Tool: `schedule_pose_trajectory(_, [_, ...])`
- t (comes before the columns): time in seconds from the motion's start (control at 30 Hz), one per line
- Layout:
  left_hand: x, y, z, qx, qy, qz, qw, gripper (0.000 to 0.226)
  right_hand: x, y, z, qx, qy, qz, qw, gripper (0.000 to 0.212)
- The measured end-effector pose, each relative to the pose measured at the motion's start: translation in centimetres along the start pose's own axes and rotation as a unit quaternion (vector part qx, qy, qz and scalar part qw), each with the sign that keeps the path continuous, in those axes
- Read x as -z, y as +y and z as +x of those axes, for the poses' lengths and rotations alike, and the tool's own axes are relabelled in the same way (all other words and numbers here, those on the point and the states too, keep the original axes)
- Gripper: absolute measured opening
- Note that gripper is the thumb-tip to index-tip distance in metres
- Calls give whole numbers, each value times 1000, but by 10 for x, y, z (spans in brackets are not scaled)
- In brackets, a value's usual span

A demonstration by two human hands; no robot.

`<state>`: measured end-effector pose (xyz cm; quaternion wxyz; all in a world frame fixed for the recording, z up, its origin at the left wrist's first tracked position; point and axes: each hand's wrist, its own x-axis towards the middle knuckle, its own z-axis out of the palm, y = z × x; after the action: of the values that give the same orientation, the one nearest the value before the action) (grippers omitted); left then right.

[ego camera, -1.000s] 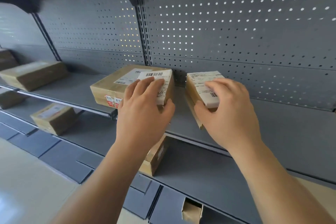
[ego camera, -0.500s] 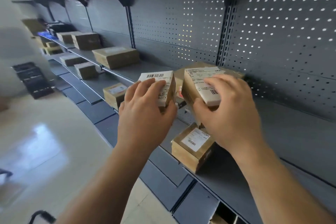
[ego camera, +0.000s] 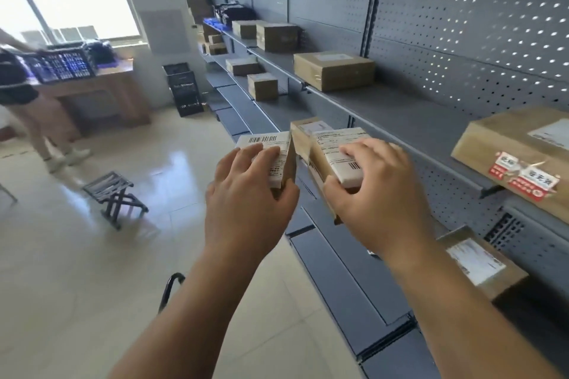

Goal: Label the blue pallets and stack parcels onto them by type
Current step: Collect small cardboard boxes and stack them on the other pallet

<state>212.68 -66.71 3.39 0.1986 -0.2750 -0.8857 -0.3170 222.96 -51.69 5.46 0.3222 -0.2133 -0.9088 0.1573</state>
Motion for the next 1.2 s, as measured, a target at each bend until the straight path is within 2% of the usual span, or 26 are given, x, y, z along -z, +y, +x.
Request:
schedule_pose_trajectory(0.33, [-5,-84,42,99,-11,55,993,51,-100,-40,68,58,-81,46,994,64])
schedule_pose_trajectory(0.6, [-36,-116,130,164,26,95,982,52,-168,-44,174,114,-115,96,982,63])
schedule_pose_trajectory(0.9, [-74,-161,211,219,33,139,965,54,-247,-52,271,159,-162,139,964,64])
schedule_pose_trajectory(1.2, [-114,-265,299,251,23,131,959,55,-359,-86,351,168,-192,125,959,63])
